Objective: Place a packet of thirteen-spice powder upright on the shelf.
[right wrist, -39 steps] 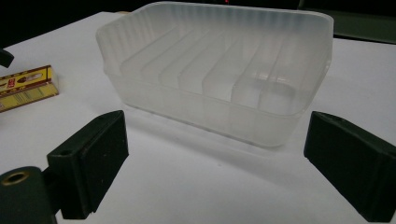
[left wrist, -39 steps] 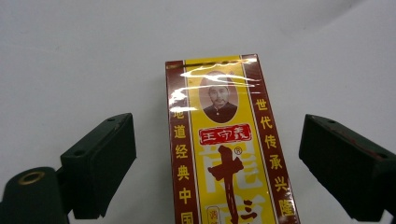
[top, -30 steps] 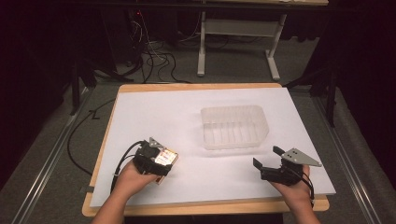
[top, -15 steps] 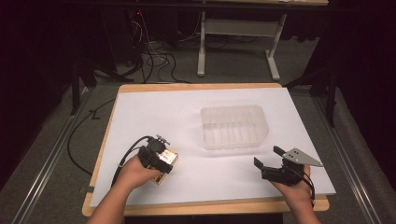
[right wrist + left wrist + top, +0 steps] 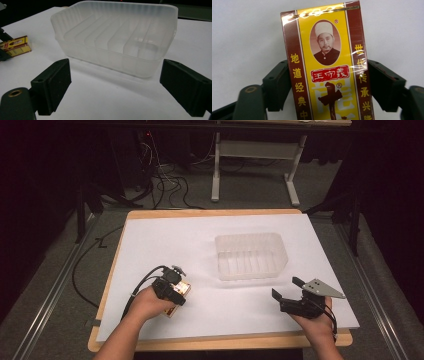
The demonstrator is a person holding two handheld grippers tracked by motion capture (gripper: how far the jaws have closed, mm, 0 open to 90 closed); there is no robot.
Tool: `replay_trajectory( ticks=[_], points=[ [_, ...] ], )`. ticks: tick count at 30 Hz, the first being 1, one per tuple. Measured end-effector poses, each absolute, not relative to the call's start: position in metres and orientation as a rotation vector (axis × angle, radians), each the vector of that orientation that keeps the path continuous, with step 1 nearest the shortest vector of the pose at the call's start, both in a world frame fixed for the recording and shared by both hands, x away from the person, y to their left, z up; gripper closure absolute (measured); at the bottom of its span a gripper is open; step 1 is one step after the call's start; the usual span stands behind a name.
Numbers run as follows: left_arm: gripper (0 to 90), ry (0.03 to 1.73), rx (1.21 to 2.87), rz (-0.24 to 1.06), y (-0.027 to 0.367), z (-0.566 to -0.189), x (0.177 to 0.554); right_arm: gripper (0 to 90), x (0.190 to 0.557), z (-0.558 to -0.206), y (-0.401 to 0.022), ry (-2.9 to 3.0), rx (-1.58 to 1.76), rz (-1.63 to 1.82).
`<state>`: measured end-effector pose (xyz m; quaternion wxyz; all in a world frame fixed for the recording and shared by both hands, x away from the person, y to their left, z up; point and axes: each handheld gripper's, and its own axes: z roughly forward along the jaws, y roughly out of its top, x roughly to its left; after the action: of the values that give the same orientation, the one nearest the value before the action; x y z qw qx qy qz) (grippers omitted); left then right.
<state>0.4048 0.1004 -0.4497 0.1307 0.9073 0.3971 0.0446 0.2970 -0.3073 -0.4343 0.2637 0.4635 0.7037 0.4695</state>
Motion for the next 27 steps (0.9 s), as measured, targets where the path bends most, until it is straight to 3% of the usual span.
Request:
replay_trajectory(
  ticks=[27],
  points=[
    [31.6,1.111,2.479,0.207,0.111,-0.438,0.391,12.4,0.296,-0.434,-0.308,1.895,1.256,1.272]
  ],
)
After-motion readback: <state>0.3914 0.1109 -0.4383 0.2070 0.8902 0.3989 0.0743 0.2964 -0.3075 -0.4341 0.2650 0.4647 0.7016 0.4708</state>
